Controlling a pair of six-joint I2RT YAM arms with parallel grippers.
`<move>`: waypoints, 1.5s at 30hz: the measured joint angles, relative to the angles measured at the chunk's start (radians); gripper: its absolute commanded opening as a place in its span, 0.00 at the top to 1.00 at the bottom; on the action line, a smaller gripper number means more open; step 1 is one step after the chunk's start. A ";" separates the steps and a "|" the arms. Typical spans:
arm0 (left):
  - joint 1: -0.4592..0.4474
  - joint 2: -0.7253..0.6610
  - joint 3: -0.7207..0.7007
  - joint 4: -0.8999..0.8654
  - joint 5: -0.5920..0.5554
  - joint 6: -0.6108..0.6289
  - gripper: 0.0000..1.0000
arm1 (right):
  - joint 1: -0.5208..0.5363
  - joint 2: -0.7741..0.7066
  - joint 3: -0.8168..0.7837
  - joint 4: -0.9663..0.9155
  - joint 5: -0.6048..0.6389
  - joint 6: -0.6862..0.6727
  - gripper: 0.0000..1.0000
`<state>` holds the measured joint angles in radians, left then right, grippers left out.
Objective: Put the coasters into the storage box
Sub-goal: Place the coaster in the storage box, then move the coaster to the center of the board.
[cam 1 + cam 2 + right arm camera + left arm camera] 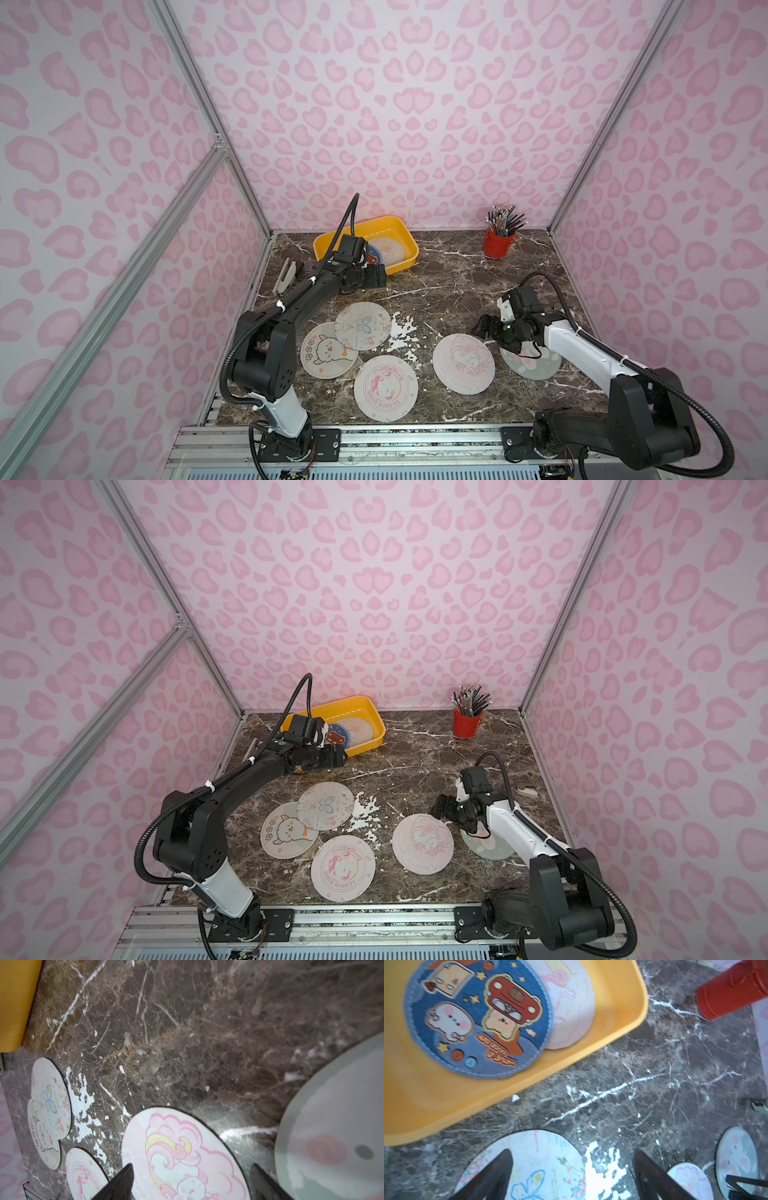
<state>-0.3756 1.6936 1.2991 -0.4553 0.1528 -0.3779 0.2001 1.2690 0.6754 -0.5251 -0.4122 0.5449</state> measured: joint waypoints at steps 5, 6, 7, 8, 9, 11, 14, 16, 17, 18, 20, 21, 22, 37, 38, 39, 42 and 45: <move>-0.072 -0.037 -0.051 -0.015 0.011 -0.024 0.07 | 0.056 -0.107 -0.084 -0.041 0.031 0.090 0.08; -0.091 -0.041 -0.061 -0.019 0.016 -0.027 0.07 | 0.068 -0.130 -0.102 -0.045 0.034 0.109 0.08; -0.106 -0.043 -0.068 -0.021 0.020 -0.034 0.07 | 0.079 -0.149 -0.118 -0.049 0.039 0.129 0.08; -0.122 -0.046 -0.078 -0.021 0.024 -0.038 0.07 | 0.088 -0.165 -0.131 -0.056 0.041 0.145 0.08; -0.139 -0.047 -0.086 -0.022 0.030 -0.039 0.07 | 0.101 -0.183 -0.147 -0.057 0.042 0.165 0.08; -0.161 -0.047 -0.101 -0.021 0.042 -0.040 0.07 | 0.126 -0.209 -0.177 -0.055 0.042 0.200 0.08; -0.182 -0.047 -0.124 -0.022 0.041 -0.047 0.07 | 0.179 -0.223 -0.217 -0.042 0.040 0.254 0.08; -0.191 -0.048 -0.131 -0.021 0.041 -0.047 0.07 | 0.217 -0.233 -0.238 0.004 0.035 0.292 0.08; -0.196 -0.048 -0.133 -0.021 0.041 -0.047 0.07 | 0.233 -0.237 -0.248 0.030 0.031 0.314 0.08; -0.200 -0.050 -0.136 -0.021 0.041 -0.047 0.07 | 0.244 -0.237 -0.256 0.059 0.021 0.334 0.08; -0.209 -0.051 -0.139 -0.021 0.041 -0.047 0.07 | 0.259 -0.232 -0.273 0.126 0.001 0.366 0.08; -0.215 -0.051 -0.140 -0.021 0.042 -0.047 0.07 | 0.263 -0.223 -0.275 0.150 -0.007 0.381 0.07; -0.219 -0.051 -0.142 -0.021 0.042 -0.047 0.08 | 0.264 -0.213 -0.272 0.165 -0.010 0.393 0.08; -0.339 0.018 -0.176 -0.042 0.067 -0.047 0.19 | 0.266 0.087 -0.118 0.374 -0.060 0.337 0.07; -0.346 0.021 -0.176 -0.045 0.067 -0.047 0.21 | 0.266 0.105 -0.101 0.377 -0.060 0.323 0.07; -0.350 0.024 -0.177 -0.045 0.067 -0.048 0.23 | 0.265 0.118 -0.085 0.366 -0.058 0.308 0.08; -0.361 0.027 -0.178 -0.053 0.047 -0.066 0.28 | 0.248 0.130 -0.055 0.322 -0.037 0.250 0.12; -0.370 0.040 -0.185 -0.066 0.024 -0.078 0.33 | 0.216 0.118 -0.051 0.274 -0.025 0.200 0.16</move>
<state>-0.7460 1.7332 1.1141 -0.5213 0.1772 -0.4561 0.4164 1.3869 0.6247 -0.2508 -0.4370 0.7452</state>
